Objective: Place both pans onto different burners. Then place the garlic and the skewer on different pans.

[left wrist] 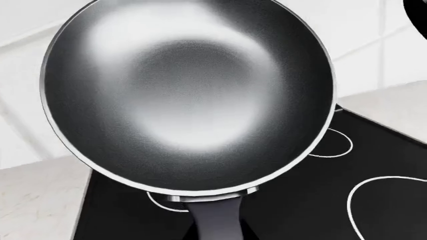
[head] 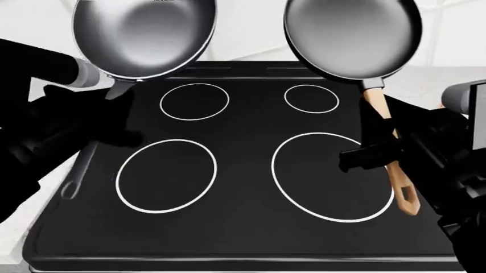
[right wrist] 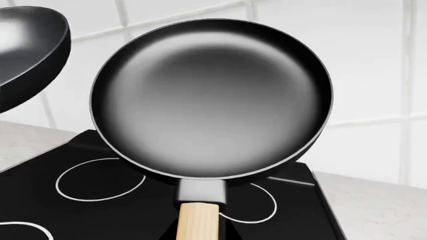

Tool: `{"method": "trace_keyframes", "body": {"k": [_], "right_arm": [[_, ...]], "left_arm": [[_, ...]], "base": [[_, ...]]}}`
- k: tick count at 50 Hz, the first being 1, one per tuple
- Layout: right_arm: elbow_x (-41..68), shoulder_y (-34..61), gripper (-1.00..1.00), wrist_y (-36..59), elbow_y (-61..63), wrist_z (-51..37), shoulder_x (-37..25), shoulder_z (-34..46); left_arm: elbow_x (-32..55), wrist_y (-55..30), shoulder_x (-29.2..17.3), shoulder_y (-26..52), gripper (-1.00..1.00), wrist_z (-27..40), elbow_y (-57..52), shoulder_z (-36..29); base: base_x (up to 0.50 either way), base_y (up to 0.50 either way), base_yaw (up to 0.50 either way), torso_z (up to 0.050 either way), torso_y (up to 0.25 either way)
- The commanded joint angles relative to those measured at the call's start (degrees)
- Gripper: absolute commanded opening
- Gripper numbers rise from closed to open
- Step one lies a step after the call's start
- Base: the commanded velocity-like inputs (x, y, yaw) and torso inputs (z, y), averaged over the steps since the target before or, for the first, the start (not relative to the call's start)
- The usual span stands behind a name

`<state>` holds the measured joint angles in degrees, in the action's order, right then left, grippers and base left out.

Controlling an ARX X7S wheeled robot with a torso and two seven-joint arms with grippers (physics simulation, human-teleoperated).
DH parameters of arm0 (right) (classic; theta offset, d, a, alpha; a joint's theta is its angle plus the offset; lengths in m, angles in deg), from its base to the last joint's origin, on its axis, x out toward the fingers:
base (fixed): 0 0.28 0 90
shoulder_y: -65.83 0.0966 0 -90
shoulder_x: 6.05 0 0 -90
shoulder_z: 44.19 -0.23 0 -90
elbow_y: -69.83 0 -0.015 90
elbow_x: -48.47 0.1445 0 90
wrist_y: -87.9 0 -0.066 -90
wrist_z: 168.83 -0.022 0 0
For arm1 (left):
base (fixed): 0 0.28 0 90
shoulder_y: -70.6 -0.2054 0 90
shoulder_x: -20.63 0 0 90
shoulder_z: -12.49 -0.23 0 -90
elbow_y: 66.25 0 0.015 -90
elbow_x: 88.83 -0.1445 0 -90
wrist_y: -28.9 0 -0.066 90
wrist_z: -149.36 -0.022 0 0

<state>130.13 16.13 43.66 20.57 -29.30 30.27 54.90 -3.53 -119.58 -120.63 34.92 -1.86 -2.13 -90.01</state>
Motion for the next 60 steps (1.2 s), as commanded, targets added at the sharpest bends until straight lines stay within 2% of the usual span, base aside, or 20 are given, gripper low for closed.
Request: {"method": "trace_keyframes", "body": {"k": [1, 9, 15, 23, 40, 60], "right_arm": [[-3.8, 2.7, -1.0, 0.13, -0.06, 0.1, 0.48, -1.86], [-3.89, 3.03, -1.0, 0.2, -0.11, -0.13, 0.35, -1.85], [-3.81, 4.26, -1.0, 0.66, -0.66, -0.53, 0.86, -1.23], [-4.04, 4.48, -1.0, 0.61, -0.62, -0.51, 0.92, -1.09], [-2.98, 4.31, -1.0, 0.29, 0.31, -1.67, 0.44, -1.8], [-4.21, 4.86, -1.0, 0.11, -0.03, -0.77, 1.12, -0.96]], "left_arm": [[-4.46, -0.83, -6.19, 2.32, -1.0, -11.3, 1.4, 1.37], [-4.64, 0.17, -10.0, -2.05, -1.0, -13.89, 0.84, 2.93], [-6.36, -0.71, -12.16, -3.86, -1.0, -15.89, -1.53, 1.62], [-9.48, 0.49, -13.05, -7.44, -1.0, -18.38, -3.36, 0.3], [-13.51, 0.44, -11.53, -10.55, -1.0, -19.75, -2.06, -3.66], [-8.79, 5.91, -17.44, -22.71, -1.0, -19.17, -4.07, 1.59]], "base": [[0.0, 0.0, 0.0, 0.0, 0.011], [0.0, 0.0, 0.0, 0.001, 0.003], [0.0, 0.0, 0.0, 0.0, 0.004], [0.0, 0.0, 0.0, 0.001, 0.004], [0.0, 0.0, 0.0, 0.001, 0.004], [0.0, 0.0, 0.0, 0.002, 0.003]]}}
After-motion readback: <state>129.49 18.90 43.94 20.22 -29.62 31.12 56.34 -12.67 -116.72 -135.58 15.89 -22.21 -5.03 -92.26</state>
